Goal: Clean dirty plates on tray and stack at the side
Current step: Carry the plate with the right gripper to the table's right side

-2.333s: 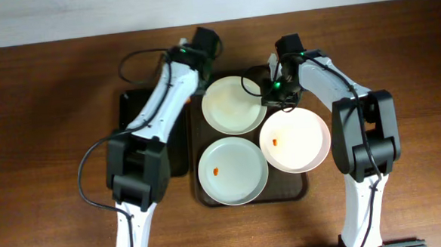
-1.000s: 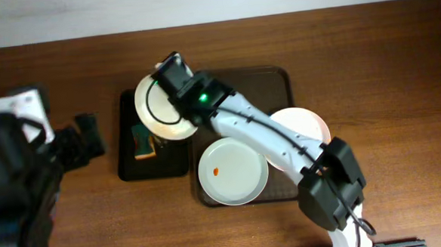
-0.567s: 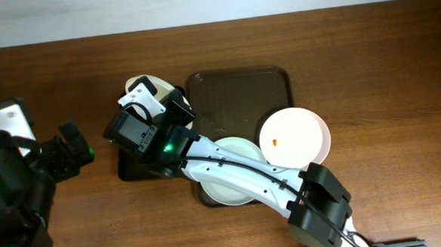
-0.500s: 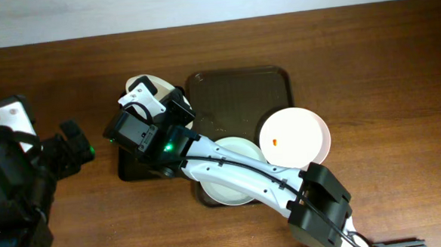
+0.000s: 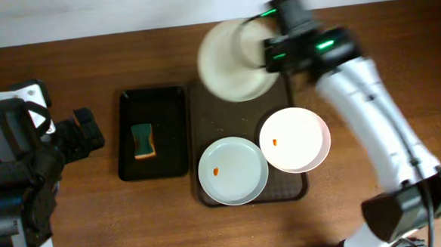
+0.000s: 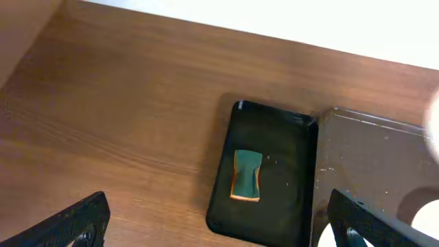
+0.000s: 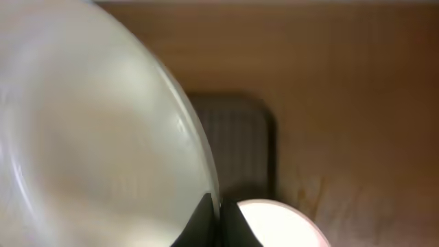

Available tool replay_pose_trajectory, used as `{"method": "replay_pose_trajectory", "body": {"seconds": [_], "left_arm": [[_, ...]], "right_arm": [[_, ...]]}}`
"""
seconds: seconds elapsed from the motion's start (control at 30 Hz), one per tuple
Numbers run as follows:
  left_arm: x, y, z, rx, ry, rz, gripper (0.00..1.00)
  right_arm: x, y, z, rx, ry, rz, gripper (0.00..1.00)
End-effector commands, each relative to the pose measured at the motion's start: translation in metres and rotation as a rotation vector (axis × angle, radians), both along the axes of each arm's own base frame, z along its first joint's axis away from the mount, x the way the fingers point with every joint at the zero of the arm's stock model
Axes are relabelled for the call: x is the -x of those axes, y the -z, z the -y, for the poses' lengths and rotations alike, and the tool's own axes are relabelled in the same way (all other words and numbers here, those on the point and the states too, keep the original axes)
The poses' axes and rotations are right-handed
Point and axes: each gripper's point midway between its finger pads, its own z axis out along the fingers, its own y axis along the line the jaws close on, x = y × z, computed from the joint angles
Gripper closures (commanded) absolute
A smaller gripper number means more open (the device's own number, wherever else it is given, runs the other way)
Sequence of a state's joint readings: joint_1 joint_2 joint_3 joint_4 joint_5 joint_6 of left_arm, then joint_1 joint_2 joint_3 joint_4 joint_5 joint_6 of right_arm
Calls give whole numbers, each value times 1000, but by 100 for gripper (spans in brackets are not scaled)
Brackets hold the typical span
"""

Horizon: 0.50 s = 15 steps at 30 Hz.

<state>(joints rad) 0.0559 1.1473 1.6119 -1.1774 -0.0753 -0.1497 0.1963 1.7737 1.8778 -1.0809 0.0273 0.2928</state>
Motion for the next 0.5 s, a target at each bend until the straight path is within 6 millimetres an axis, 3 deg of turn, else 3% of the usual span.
{"method": "replay_pose_trajectory", "body": {"seconds": [0.0, 0.1, 0.17, 0.23, 0.33, 0.4, 0.47], "left_arm": [[-7, 6, 6, 31, 31, -20, 0], [-11, 10, 7, 37, 37, -35, 0], [-13, 12, 7, 38, 37, -38, 0], [-14, 12, 7, 37, 37, -40, 0], [-15, 11, 7, 37, 37, -35, 0], [-15, 11, 7, 37, 37, -32, 0], [-15, 11, 7, 37, 37, -32, 0]], "right_arm": [[7, 18, 58, -365, 123, -128, 96], [22, 58, 179, -423, 464, -181, 96], [50, 88, 242, -458, 645, -222, 96], [83, 120, 292, -467, 812, -243, 96], [120, 166, 326, -476, 940, -252, 96], [133, 190, 333, -455, 977, -255, 96], [133, 199, 331, -444, 955, -245, 96]]}}
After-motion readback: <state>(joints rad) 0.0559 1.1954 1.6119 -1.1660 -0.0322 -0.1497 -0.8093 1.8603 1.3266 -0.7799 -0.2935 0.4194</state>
